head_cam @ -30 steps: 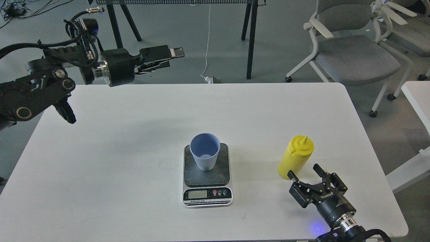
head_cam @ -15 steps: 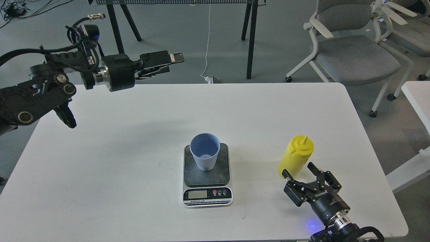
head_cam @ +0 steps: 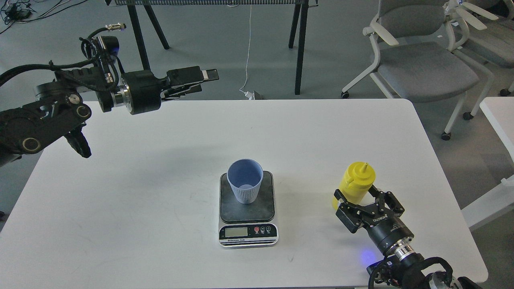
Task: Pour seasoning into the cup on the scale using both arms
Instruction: 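Move the right gripper down around the yellow bottle, then close the right gripper on the yellow bottle and lift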
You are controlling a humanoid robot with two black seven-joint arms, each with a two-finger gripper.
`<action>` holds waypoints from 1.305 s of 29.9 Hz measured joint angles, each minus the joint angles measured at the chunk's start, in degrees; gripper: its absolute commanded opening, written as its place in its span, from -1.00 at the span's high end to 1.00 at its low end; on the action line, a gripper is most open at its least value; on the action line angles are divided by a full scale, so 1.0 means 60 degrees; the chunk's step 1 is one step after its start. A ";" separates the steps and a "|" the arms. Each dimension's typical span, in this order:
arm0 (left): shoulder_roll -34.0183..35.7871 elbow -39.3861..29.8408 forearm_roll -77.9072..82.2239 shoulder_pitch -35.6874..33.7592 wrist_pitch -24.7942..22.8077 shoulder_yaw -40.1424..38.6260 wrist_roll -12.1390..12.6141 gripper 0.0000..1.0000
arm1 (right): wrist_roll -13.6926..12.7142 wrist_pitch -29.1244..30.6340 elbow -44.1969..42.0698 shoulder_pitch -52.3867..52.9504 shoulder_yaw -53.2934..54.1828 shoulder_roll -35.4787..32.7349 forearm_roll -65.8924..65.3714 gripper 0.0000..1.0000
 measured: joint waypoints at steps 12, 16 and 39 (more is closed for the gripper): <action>-0.0017 -0.0012 0.0000 0.0244 0.0251 0.0021 0.0000 -0.94 | 0.0022 0.0000 -0.0340 0.0450 0.0058 0.0193 0.0000 -0.67; -0.0021 -0.0020 -0.0005 0.0379 0.0270 0.0003 0.0000 -0.94 | 0.0031 0.0000 -0.0452 0.0643 0.0059 0.0218 0.0000 0.36; 0.0033 -0.0044 -0.0024 0.0566 0.0284 -0.0018 0.0000 -0.94 | 0.0399 0.0000 -0.0179 0.1543 0.0740 -0.0682 -0.0485 0.96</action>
